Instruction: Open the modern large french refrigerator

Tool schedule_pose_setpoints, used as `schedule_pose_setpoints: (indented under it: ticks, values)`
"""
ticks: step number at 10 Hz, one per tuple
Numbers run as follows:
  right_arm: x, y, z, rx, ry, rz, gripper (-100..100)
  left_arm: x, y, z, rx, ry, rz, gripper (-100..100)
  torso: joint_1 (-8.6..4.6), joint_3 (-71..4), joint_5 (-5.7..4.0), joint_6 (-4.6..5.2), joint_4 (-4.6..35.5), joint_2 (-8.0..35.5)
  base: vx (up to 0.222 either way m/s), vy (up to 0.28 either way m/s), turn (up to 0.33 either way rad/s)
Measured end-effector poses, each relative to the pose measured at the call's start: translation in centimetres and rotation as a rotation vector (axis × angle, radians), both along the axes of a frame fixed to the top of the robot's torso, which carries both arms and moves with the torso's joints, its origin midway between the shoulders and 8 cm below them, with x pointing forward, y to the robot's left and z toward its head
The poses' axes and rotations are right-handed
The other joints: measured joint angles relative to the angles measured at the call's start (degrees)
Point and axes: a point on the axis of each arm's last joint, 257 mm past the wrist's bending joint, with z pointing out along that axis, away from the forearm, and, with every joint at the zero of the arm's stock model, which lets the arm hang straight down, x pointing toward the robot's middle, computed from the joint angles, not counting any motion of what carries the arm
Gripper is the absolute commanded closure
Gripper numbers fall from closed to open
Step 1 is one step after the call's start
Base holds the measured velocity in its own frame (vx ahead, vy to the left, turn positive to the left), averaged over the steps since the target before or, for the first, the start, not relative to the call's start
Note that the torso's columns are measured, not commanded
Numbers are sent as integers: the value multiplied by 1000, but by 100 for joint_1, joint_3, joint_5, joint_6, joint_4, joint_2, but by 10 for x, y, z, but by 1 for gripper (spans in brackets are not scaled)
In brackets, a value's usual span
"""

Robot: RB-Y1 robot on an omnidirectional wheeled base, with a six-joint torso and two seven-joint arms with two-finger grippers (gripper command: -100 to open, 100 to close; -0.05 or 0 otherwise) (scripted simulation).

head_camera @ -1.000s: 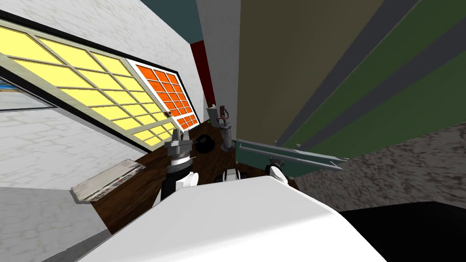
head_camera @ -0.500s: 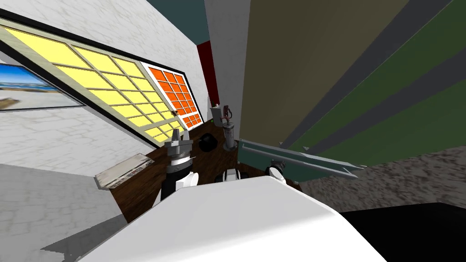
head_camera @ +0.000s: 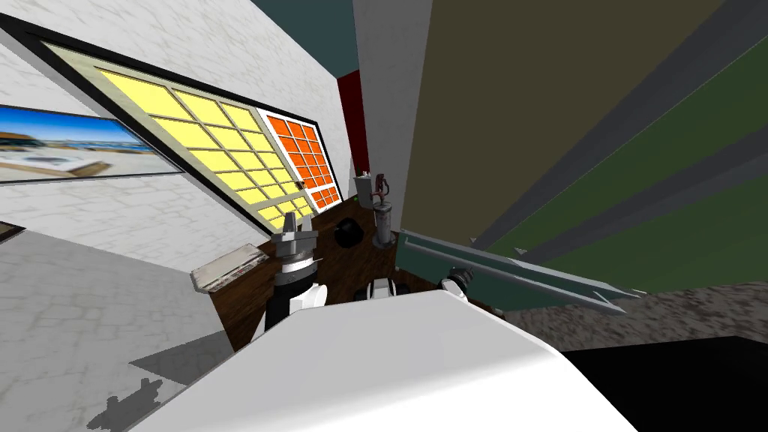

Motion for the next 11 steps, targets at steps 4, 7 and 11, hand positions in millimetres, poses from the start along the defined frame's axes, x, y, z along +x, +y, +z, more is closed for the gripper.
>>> schedule_pose_setpoints:
  ticks: [4,7,11]
  values:
    - [-9,-3,1,-96,89,15,-100,0,0,0,0,0,0,0,6,-8,4,-19,3,-15,-8,23,130]
    - [-14,-4,2,-168,156,28,-100,0,0,0,0,0,0,0,-3,-15,-1,-36,2,-33,-3,22,100]
    - [-14,1,7,-288,248,62,-100,0,0,0,0,0,0,0,-24,-13,-27,-26,-10,-37,3,27,165]
